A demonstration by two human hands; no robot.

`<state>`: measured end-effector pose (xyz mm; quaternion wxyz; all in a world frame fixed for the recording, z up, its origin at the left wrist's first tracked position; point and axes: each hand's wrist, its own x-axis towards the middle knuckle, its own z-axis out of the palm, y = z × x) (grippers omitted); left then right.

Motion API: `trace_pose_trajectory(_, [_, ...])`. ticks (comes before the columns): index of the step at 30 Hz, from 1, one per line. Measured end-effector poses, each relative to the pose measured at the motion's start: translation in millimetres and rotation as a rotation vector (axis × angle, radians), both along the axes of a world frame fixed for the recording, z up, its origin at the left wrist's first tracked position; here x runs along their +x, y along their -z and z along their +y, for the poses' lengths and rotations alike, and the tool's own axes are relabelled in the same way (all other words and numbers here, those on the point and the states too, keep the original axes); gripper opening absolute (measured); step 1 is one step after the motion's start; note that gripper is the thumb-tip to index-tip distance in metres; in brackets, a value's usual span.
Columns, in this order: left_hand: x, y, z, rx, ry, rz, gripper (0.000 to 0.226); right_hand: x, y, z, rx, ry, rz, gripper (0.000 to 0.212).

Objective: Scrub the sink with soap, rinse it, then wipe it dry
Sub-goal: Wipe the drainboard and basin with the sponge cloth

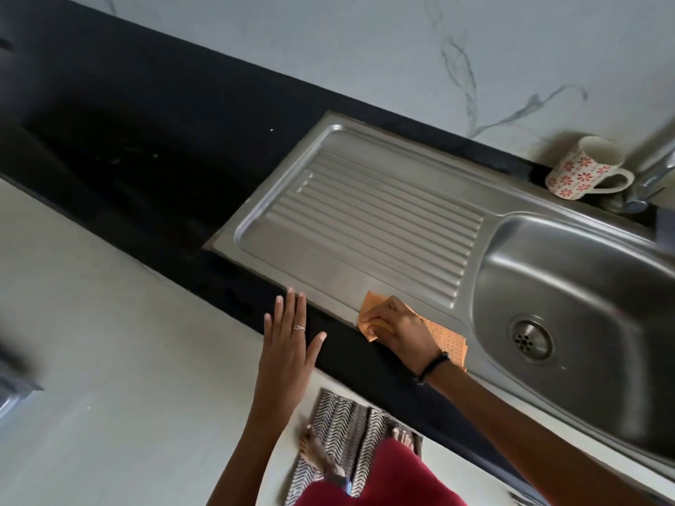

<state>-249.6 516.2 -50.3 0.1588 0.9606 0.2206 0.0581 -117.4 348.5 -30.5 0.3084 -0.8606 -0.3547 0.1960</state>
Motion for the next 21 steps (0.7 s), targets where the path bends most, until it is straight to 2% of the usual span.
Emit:
trace_pose_trajectory(12, [-6, -3, 75, -0.015, -0.073, 0.013, 0.065, -2, 1, 89, -0.032, -0.018, -0.075, 0.019])
trace_pose_trajectory(21, [8, -5, 129, -0.027, -0.059, 0.026, 0.07, 5, 5, 147, 0.007, -0.067, -0.017, 0.021])
